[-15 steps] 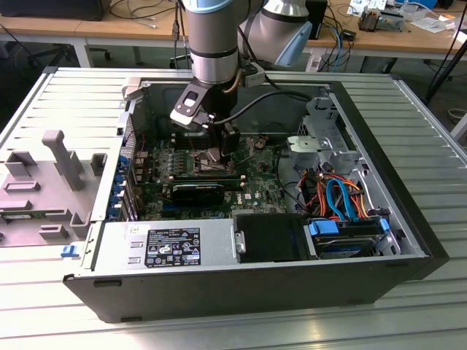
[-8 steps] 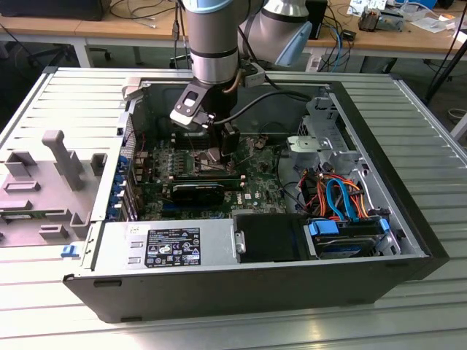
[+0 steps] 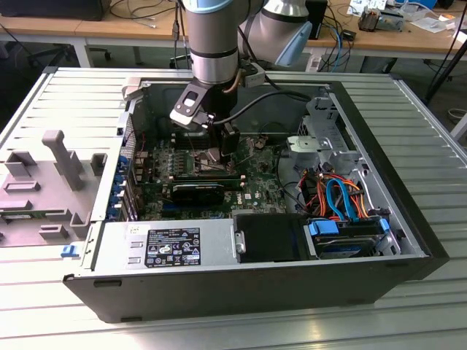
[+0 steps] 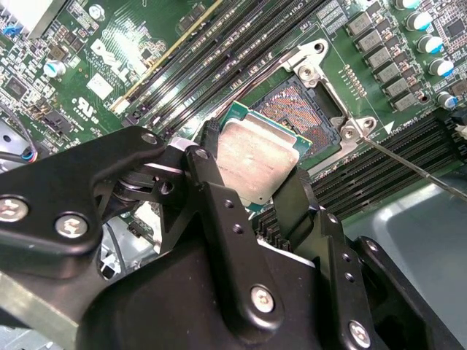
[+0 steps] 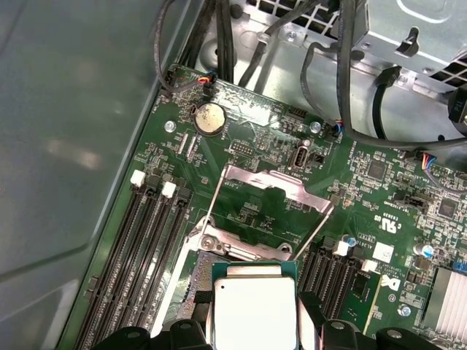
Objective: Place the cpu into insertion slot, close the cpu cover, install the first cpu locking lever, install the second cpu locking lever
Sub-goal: 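Place the cpu into insertion slot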
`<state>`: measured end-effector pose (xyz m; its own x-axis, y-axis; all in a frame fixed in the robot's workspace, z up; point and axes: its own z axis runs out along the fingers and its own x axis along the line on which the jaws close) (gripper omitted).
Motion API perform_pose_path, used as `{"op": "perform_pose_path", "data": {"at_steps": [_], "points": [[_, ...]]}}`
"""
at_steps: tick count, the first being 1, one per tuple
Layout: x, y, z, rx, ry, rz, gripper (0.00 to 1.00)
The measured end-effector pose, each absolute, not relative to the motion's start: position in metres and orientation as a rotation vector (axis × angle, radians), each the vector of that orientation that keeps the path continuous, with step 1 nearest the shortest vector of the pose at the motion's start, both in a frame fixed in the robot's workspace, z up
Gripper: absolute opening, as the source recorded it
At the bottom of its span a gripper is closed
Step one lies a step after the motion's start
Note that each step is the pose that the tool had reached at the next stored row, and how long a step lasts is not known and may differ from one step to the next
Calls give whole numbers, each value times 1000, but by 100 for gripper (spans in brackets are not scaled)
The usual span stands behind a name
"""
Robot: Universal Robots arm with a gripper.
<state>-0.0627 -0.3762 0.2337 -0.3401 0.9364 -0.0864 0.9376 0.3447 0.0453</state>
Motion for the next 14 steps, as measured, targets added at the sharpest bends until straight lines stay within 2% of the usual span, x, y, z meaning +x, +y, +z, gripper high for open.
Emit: {"op": "perform_pose_path", "data": {"at_steps": [14], "points": [[-63,-376,234,1756,2487,-20,54]]}}
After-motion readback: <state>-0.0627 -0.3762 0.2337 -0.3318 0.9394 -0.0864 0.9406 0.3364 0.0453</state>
